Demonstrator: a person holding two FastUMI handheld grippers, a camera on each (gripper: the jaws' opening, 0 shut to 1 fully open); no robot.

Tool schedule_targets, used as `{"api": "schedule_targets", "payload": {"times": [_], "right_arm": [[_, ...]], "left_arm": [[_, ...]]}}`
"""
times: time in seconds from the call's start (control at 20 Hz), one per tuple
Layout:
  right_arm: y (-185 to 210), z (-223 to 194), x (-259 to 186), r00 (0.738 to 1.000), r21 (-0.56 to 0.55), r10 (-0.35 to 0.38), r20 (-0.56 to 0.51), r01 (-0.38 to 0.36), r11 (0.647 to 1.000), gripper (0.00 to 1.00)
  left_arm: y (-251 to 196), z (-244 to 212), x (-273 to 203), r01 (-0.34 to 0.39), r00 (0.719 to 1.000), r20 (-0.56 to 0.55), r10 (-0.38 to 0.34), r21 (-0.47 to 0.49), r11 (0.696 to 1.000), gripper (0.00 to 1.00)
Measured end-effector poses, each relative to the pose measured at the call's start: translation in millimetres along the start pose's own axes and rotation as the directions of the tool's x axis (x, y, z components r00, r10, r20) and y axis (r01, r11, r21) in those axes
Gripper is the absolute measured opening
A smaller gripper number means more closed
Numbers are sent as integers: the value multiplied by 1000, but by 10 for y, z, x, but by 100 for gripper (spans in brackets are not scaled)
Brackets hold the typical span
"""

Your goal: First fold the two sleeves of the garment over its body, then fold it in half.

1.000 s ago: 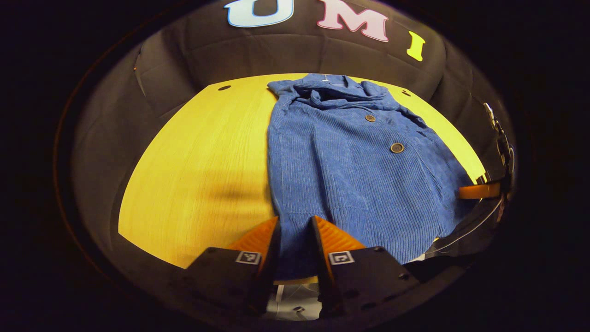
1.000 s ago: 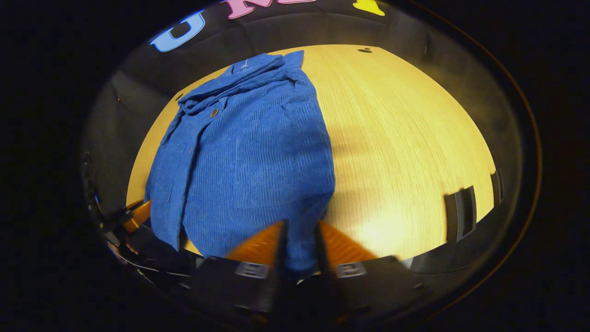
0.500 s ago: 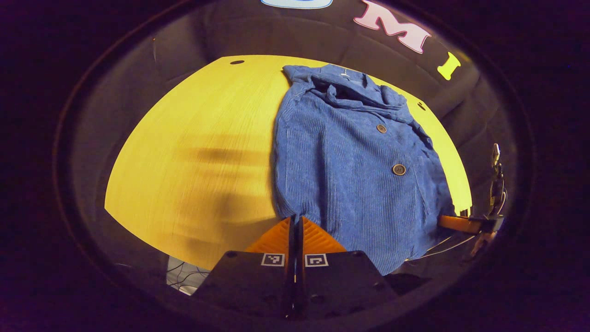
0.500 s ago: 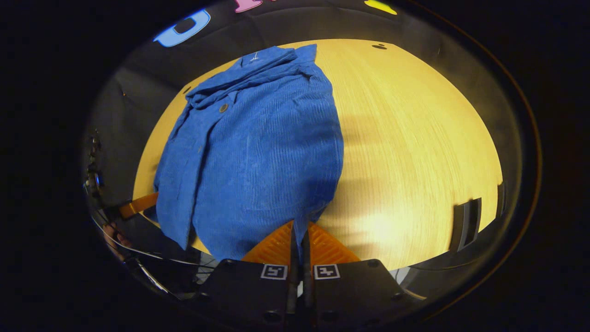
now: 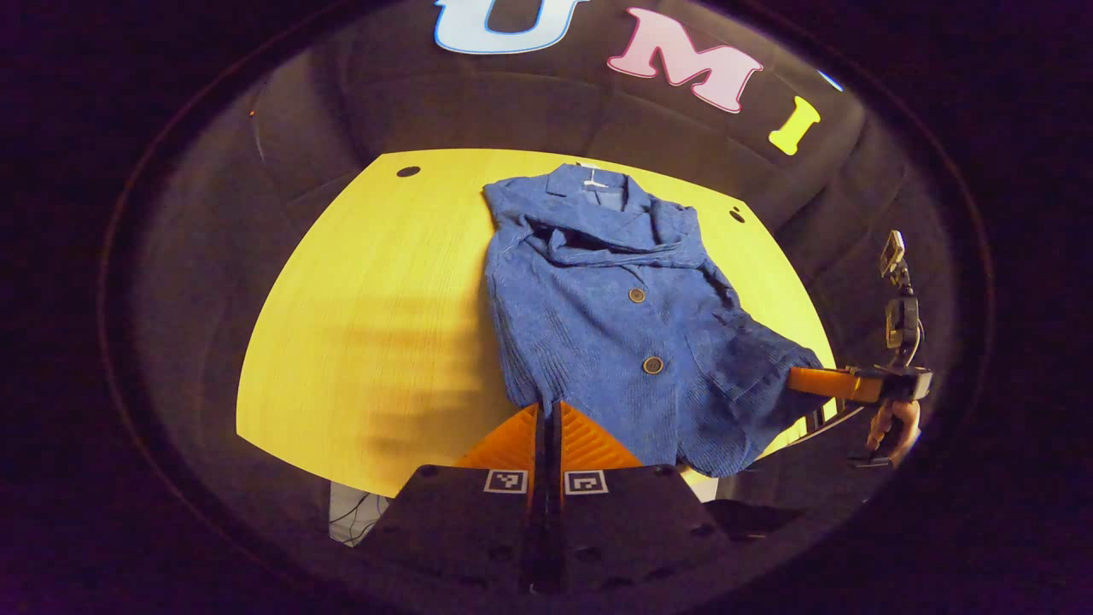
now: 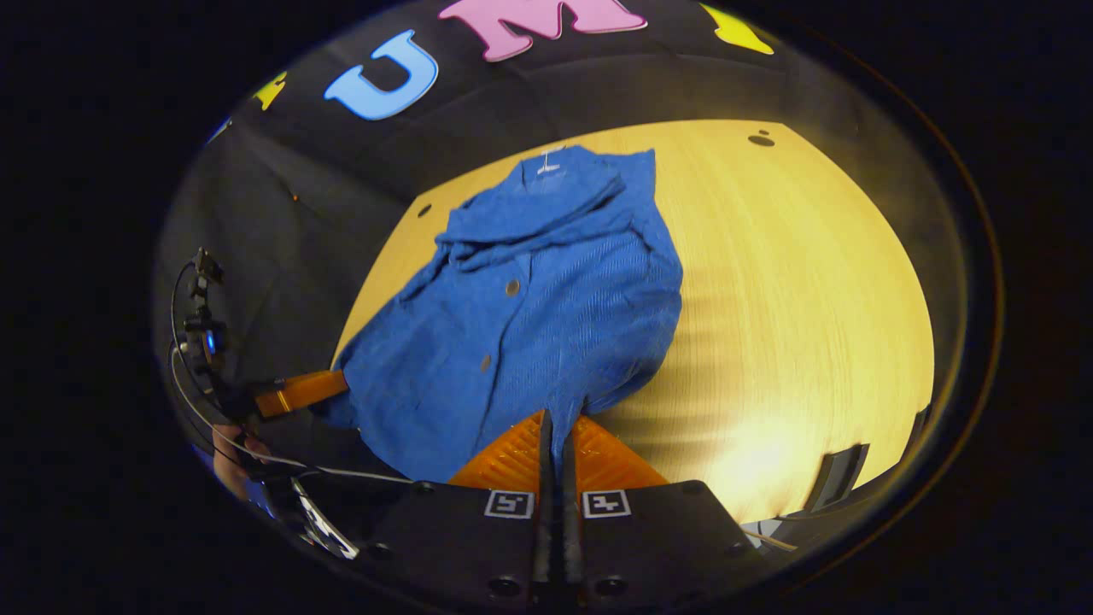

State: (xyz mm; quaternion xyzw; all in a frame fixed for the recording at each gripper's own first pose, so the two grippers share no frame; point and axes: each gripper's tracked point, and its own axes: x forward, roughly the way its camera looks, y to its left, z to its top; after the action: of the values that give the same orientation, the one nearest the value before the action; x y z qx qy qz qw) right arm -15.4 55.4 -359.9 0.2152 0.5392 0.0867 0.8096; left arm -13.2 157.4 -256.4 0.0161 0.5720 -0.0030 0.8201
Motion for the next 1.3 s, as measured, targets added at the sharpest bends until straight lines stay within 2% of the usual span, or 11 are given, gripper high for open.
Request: {"api": "schedule_targets", "payload": {"times": [0.1, 0.2, 0.3, 0.45, 0.6, 0.75, 0.95, 1.05, 1.15, 1.3], "right_arm": [[112, 282, -114, 998, 20, -12, 63, 11, 1000, 7], [263, 491, -179, 994, 17, -20, 111, 18, 1000, 7], [361, 625, -134, 992, 0, -34, 121, 35, 999, 6], [532, 933, -71, 991, -4, -37, 132, 38, 999, 7], [604, 1383, 106, 986, -11, -35, 162, 38, 999, 7], [574, 1867, 401, 987, 19, -18, 160, 15, 1000, 7], [322, 2568, 843, 986, 55, -12, 165, 3, 999, 6], [185, 2865, 1071, 987, 80, -14, 161, 1, 997, 6], [36, 3103, 1312, 987, 104, -27, 159, 11, 994, 6], [-172, 3295, 1640, 989, 121, -55, 138, 38, 992, 6]], "left_arm": [[0, 196, -141, 27, 1000, 9, -28, 25, 999, 0], [-29, 382, -267, 85, 996, 19, -85, 11, 996, 0], [-32, 546, -292, 136, 991, 15, -136, 1, 991, 0], [77, 832, -215, 150, 989, -3, -150, 20, 988, 0], [117, 1207, -82, 172, 985, -21, -172, -1, 985, 0], [222, 1672, 138, 148, 989, -15, -149, -51, 988, 0], [324, 2248, 442, 93, 995, -11, -95, -130, 987, 0], [397, 2532, 661, 95, 995, -1, -97, -184, 978, 0], [499, 2707, 924, 94, 995, -15, -101, -246, 965, 0], [735, 2877, 1323, 20, 998, -55, -37, -275, 961, 0]]}}
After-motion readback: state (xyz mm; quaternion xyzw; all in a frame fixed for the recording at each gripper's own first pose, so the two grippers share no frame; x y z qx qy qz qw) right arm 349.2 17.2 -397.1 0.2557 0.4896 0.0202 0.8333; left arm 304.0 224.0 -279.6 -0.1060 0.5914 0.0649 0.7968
